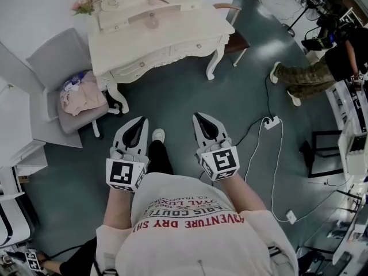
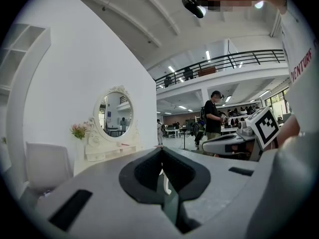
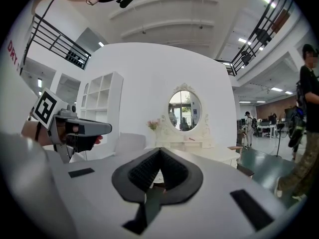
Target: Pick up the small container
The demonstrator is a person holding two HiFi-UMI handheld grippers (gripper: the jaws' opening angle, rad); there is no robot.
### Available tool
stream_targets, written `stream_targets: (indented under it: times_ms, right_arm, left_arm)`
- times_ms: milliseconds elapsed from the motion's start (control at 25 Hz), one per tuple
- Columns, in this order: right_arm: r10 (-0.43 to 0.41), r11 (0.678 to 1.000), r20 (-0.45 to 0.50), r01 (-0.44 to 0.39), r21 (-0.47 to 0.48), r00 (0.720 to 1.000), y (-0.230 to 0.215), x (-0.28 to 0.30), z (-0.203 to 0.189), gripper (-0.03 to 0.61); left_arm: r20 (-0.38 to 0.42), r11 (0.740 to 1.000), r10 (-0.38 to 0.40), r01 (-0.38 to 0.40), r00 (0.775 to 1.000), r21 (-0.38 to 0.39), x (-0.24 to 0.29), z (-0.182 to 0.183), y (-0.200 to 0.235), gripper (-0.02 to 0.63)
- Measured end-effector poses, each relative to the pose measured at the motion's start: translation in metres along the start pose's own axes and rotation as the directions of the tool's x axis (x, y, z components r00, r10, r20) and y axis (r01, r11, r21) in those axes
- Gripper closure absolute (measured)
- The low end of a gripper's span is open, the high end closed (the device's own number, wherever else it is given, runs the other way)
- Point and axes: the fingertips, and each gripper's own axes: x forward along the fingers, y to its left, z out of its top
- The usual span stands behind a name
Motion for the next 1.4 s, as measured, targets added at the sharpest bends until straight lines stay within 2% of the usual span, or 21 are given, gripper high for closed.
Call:
stream_targets:
  times_ms: [240,600,800,1120,1240,1400]
  right_arm:
    - [-0.020,1.000,-0.011,0.020,-0.007,1.000,-0.027,0.087,0.006,0.580]
    - [-0.049,0.999,-0.019,0.049,-0.021,0.999,-0.078,0.257,0.037,0.580]
    - [-0.071,0.997,-0.033,0.070,-0.031,0.997,-0.106,0.331,0.051,0.580]
    - [-0.040,0.999,-0.053,0.039,-0.025,0.998,-0.150,0.413,0.046,0.580]
    - [0.004,1.000,-0.053,-0.005,-0.030,0.999,-0.171,0.445,0.044,0.580]
    - [0.087,0.995,-0.047,-0.089,-0.046,0.995,-0.204,0.495,0.048,0.580]
  left_arm:
    - [0.013,0.999,-0.013,0.014,1.000,-0.029,0.069,-0.002,0.069,0.607]
    - [-0.003,0.999,-0.033,0.033,0.999,-0.018,0.198,0.009,0.205,0.607]
    - [-0.002,0.999,-0.044,0.044,0.999,-0.029,0.258,0.016,0.261,0.607]
    - [-0.042,0.999,-0.020,0.018,0.999,-0.039,0.337,0.005,0.307,0.607]
    - [-0.054,0.999,0.007,-0.009,0.999,-0.039,0.368,-0.002,0.317,0.607]
    - [-0.024,0.997,0.073,-0.073,0.997,-0.030,0.412,0.002,0.335,0.606]
